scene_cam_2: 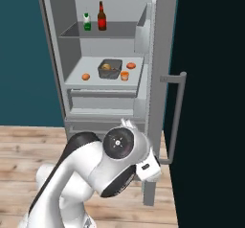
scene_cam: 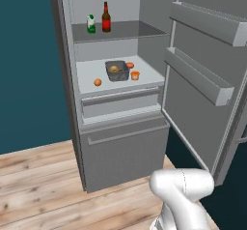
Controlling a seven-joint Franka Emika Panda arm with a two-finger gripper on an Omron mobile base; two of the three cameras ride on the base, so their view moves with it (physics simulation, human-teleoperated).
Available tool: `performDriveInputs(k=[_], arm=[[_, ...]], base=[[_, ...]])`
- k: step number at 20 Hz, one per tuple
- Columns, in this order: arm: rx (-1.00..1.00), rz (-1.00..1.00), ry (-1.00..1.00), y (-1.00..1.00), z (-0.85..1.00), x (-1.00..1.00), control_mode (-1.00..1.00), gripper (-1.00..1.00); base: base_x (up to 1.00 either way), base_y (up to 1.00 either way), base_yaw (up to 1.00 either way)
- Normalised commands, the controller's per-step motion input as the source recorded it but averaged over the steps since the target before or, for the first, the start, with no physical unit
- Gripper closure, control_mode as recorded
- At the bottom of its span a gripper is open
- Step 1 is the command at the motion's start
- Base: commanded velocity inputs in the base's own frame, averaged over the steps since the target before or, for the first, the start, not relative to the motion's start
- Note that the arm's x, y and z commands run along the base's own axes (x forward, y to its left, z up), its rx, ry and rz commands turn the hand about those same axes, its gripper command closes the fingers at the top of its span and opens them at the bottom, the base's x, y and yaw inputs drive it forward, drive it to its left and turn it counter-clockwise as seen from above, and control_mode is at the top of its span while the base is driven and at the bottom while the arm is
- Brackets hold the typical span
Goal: Place the tupperware on the second highest shelf of the fridge. Make space for the tupperware among the existing items by rearranging them on the shelves if needed. Close the fridge door when finished.
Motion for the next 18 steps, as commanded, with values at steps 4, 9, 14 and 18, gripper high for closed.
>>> performDriveInputs(k=[4, 9, 14, 18], arm=[[0.45, 0.01, -0.11, -1.00, -0.27, 0.20, -1.00, -1.00], [0.31, 0.00, 0.05, -0.99, -0.15, 0.34, -1.00, -1.00], [0.20, 0.05, 0.06, -0.75, 0.00, 0.53, -1.00, -1.00], [0.21, 0.05, 0.00, -0.55, -0.06, 0.52, -1.00, -1.00]], base=[[0.00, 0.00, 0.00], [0.00, 0.00, 0.00], [0.00, 0.00, 0.00], [0.00, 0.00, 0.00]])
